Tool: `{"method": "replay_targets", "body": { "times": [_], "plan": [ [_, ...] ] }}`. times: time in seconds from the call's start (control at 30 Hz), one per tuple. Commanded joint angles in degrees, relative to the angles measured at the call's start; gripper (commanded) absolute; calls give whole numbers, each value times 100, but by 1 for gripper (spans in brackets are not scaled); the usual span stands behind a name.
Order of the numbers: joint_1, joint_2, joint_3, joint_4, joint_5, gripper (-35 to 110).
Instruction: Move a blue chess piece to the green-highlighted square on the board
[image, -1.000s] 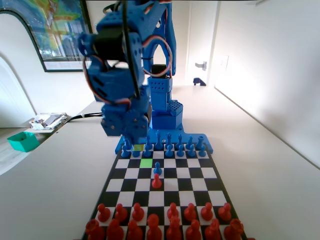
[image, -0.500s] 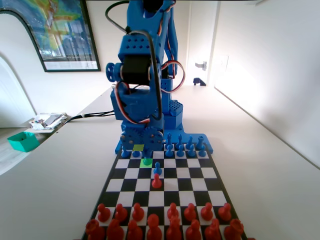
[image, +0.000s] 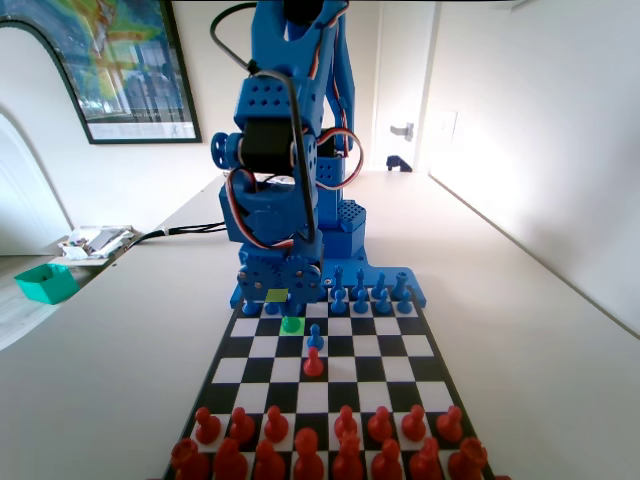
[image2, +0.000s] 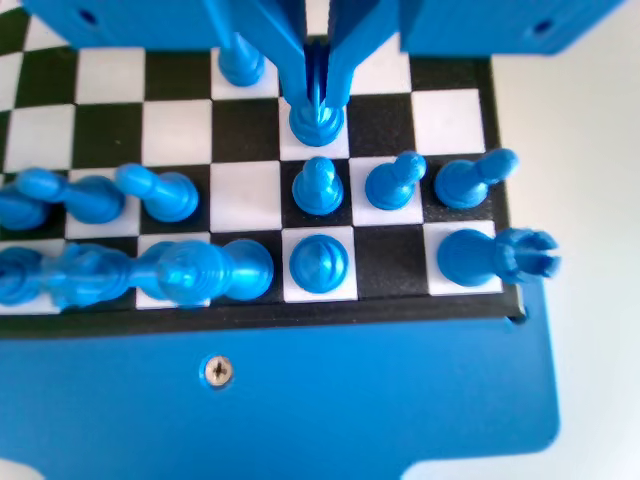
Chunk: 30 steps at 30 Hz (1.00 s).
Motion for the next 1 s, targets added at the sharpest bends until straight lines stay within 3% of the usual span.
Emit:
{"method": "replay_targets", "body": {
  "times": [0.0, 0.5, 0.97],
  "plan": [
    [123, 141, 62, 9, -62, 7],
    [35, 185, -650, 896, -70, 14],
    [53, 1230, -2602, 3577, -598, 5]
  ]
}}
